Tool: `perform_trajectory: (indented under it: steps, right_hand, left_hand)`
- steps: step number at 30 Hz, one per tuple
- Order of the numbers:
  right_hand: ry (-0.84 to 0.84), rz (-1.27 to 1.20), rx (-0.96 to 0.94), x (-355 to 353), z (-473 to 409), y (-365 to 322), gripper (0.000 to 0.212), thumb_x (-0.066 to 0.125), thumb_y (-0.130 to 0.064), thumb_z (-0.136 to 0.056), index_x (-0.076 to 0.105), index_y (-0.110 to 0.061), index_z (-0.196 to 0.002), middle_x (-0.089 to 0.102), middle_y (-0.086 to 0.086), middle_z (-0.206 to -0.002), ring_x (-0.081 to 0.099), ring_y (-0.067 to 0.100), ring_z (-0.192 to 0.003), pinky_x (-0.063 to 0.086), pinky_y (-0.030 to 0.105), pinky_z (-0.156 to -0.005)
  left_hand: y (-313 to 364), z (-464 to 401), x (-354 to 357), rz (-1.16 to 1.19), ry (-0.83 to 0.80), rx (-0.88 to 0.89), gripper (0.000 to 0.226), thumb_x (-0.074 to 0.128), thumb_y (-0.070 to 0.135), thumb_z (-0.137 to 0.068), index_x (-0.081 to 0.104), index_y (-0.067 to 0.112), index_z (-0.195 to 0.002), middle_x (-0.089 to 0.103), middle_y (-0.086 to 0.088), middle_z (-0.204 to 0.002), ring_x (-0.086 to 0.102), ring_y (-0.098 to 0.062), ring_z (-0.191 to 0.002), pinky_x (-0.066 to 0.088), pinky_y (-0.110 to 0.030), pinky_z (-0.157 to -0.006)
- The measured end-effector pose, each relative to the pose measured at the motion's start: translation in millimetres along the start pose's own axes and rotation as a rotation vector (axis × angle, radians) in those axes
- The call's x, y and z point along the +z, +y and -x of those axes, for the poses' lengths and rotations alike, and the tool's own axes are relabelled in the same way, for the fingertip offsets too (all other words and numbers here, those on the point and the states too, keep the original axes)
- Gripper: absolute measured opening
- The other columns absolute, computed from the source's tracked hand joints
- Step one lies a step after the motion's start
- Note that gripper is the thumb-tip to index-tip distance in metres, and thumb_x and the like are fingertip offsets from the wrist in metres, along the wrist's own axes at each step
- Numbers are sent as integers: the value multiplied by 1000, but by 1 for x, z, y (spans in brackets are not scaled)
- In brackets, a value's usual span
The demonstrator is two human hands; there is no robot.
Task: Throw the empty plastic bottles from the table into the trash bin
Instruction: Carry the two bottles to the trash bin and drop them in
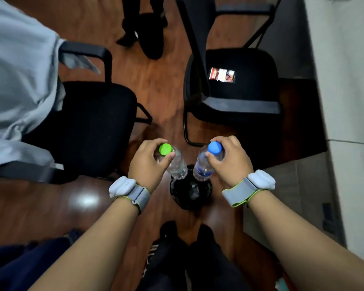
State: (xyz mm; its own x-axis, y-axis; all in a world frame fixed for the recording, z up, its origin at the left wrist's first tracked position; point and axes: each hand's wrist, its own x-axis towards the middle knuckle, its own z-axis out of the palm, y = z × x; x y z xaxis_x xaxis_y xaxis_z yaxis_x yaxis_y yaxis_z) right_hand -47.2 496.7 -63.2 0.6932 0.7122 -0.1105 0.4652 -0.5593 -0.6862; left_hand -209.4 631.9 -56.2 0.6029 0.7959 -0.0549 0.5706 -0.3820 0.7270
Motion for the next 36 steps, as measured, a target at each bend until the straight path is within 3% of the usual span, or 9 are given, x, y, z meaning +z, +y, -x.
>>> perform_trajectory:
  steps: [4, 7, 10, 14, 19, 26, 36]
  right_hand:
    - [-13, -12, 137, 52, 10, 52, 32, 68, -25, -74, 57, -27, -104, 54, 1, -108, 57, 22, -92, 49, 35, -77]
    - [-53, -39, 289, 118, 18, 115, 32, 69, -14, -71, 59, -20, -101, 52, 5, -105, 57, 25, -90, 46, 31, -80]
    - [-109, -27, 366, 138, 27, 141, 31, 68, -13, -72, 56, -21, -99, 46, 0, -101, 57, 28, -87, 50, 38, -80]
    - [-185, 21, 430, 183, 30, 180, 33, 66, -10, -73, 56, -15, -104, 50, 13, -110, 57, 34, -88, 49, 37, -77]
    - [-282, 45, 442, 239, 45, 227, 34, 65, -11, -73, 53, -16, -105, 49, 12, -112, 56, 35, -87, 49, 41, -75]
    - [-384, 83, 404, 294, 57, 271, 35, 65, -13, -72, 52, -19, -104, 49, 11, -107, 55, 35, -86, 50, 45, -73]
    - [-454, 153, 392, 330, 48, 293, 38, 62, -14, -77, 50, -18, -113, 47, 15, -113, 57, 39, -86, 50, 44, -75]
  left_hand:
    - [-53, 11, 44, -14, -59, -108, 29, 72, 25, -75, 62, 20, -101, 53, 6, -97, 47, -6, -85, 28, 5, -72]
    - [-113, 19, 103, -33, -191, -211, 29, 73, 24, -74, 62, 23, -100, 53, 5, -96, 51, -10, -83, 38, -9, -75]
    - [-133, 25, 125, -26, -228, -240, 30, 73, 23, -72, 62, 23, -100, 54, 5, -95, 56, -15, -81, 48, -28, -77]
    - [-175, 28, 168, -110, -305, -291, 31, 75, 21, -69, 63, 19, -98, 62, -6, -97, 60, -25, -86, 45, -29, -76]
    - [-220, 36, 216, -171, -407, -320, 32, 74, 18, -68, 62, 15, -98, 61, -13, -99, 59, -33, -91, 46, -37, -76]
    - [-261, 48, 270, -236, -559, -333, 38, 76, 17, -66, 58, 17, -100, 56, -10, -107, 57, -31, -97, 43, -34, -79]
    - [-285, 50, 299, -217, -612, -377, 38, 70, 14, -73, 58, 16, -109, 58, -11, -112, 59, -29, -100, 42, -29, -81]
